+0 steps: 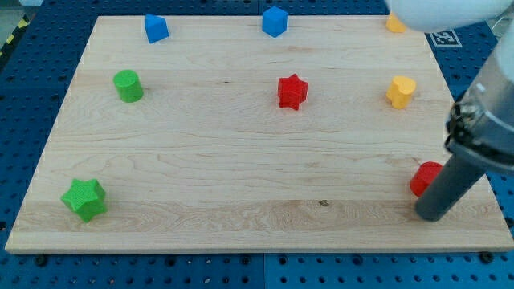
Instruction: Push red circle towards red star
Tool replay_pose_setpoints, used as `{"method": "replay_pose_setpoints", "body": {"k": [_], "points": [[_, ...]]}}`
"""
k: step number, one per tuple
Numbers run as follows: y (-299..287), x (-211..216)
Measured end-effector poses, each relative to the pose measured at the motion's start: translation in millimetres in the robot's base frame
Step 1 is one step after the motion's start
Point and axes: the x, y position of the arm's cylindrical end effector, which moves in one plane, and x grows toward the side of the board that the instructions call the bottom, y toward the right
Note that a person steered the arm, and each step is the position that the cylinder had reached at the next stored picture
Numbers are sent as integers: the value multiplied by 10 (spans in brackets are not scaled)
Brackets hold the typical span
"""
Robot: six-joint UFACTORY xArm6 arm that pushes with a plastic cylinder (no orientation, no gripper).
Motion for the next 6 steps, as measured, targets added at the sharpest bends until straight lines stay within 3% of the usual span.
{"method": "replay_pose_setpoints", "body": {"k": [2,6], "points": [[355,-364],[-395,-411]]}}
